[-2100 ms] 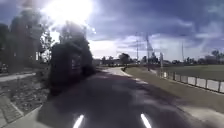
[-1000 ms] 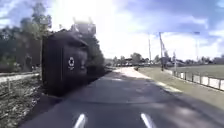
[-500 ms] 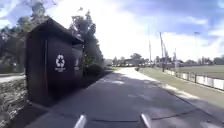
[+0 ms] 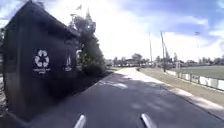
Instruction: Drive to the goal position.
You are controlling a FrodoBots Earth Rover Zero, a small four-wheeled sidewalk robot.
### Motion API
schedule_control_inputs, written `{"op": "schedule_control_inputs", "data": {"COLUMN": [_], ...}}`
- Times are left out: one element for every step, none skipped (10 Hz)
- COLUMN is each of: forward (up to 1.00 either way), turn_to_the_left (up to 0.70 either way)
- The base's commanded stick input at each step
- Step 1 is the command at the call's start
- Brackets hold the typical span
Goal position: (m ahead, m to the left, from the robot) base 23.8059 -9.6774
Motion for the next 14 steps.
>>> {"op": "schedule_control_inputs", "data": {"forward": [1.00,1.00,1.00,1.00,1.00,1.00,1.00,1.00,1.00,1.00,1.00,1.00,1.00,1.00], "turn_to_the_left": [0.00,0.00,0.00,0.00,0.00,0.00,0.00,0.00,0.00,0.00,0.00,0.00,0.00,0.00]}}
